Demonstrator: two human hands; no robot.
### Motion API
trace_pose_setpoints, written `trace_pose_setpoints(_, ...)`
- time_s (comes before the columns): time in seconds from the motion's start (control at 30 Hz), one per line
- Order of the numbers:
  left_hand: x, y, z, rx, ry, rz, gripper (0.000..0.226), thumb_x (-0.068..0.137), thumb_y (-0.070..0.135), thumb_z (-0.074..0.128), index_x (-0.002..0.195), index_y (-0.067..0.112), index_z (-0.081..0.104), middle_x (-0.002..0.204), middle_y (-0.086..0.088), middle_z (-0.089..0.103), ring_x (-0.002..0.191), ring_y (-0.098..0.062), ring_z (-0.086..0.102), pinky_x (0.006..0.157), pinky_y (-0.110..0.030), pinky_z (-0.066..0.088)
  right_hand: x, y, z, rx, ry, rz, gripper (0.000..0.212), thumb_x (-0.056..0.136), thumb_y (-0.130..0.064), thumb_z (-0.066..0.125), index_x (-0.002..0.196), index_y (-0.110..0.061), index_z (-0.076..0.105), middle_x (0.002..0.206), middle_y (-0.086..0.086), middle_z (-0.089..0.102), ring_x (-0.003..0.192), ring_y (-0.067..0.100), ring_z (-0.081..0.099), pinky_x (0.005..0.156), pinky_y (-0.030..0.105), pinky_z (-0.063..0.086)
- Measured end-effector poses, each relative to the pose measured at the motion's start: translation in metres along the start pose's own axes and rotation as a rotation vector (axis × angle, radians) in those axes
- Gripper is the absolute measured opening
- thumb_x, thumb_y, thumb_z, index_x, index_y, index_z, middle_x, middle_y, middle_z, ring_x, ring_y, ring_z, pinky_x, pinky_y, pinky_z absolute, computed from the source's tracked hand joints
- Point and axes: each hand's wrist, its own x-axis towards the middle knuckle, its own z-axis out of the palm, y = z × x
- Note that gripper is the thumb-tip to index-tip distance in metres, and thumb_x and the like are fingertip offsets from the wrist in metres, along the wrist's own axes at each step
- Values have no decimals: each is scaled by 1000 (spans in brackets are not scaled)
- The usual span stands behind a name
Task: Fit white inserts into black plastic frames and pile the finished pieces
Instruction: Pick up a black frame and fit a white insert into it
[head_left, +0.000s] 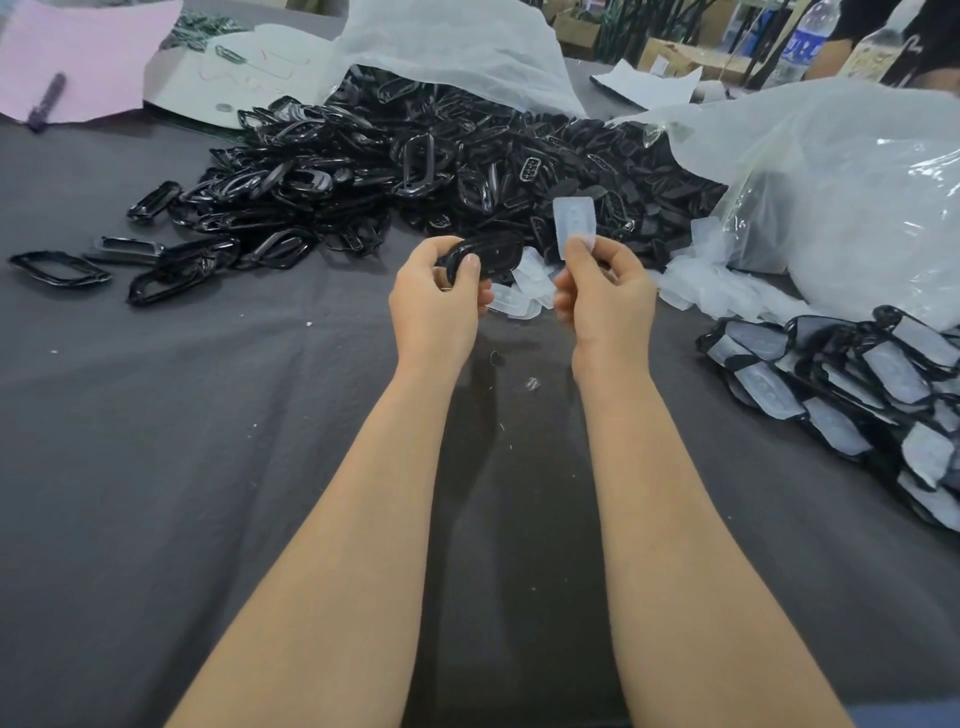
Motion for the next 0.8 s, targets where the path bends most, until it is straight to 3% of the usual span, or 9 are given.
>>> trace_pose_setpoints(0.13, 0, 1, 0, -15, -11, -1, 13, 97, 9, 52, 104, 19, 57, 74, -1, 64, 54, 1, 61, 65, -21, 56, 0, -6, 5, 250, -79, 75, 18, 93, -1, 50, 89, -11, 65, 76, 5, 64, 67, 10, 59, 60, 17, 52)
trace_pose_setpoints(0.3, -1, 2, 0, -60, -40, -24, 15, 98, 7, 50, 103, 20, 55, 75, -2, 65, 55, 1, 62, 63, -19, 55, 4, -7, 0, 430, 38, 179, 23, 100, -19, 48, 86, -9, 64, 65, -1, 54, 56, 7, 54, 56, 17, 52)
trace_pose_setpoints(0.4, -1, 2, 0, -96, -52, -31, 16, 98, 6, 50, 100, 22, 55, 74, -2, 66, 55, 0, 62, 61, -18, 54, 6, -4, -5, 419, 129, 222, 9, 95, -2, 53, 91, -9, 57, 76, 4, 53, 57, 9, 52, 58, 16, 52)
trace_pose_setpoints(0.53, -1, 1, 0, -84, -61, -22, 17, 98, 7, 50, 99, 22, 56, 77, -2, 65, 56, 1, 62, 62, -19, 54, 6, -3, -4, 358, 99, 196, 17, 92, 5, 55, 105, -6, 53, 83, 6, 56, 63, 8, 58, 67, 17, 56)
trace_pose_setpoints(0.67, -1, 0, 1, -12, -61, 16, 17, 99, 8, 49, 105, 21, 55, 79, -2, 65, 59, -1, 64, 72, -26, 58, 1, -8, 1, 325, -48, 141, 13, 90, 2, 59, 87, -10, 59, 71, 2, 64, 63, 7, 62, 67, 18, 56)
trace_pose_setpoints(0.8, -2, -1, 3, 48, -80, 51, 18, 99, 10, 49, 105, 25, 55, 86, -4, 68, 69, -8, 67, 84, -39, 58, -4, -6, 6, 190, -150, 104, 13, 91, -8, 62, 82, -18, 62, 71, -4, 57, 62, 2, 53, 60, 15, 47)
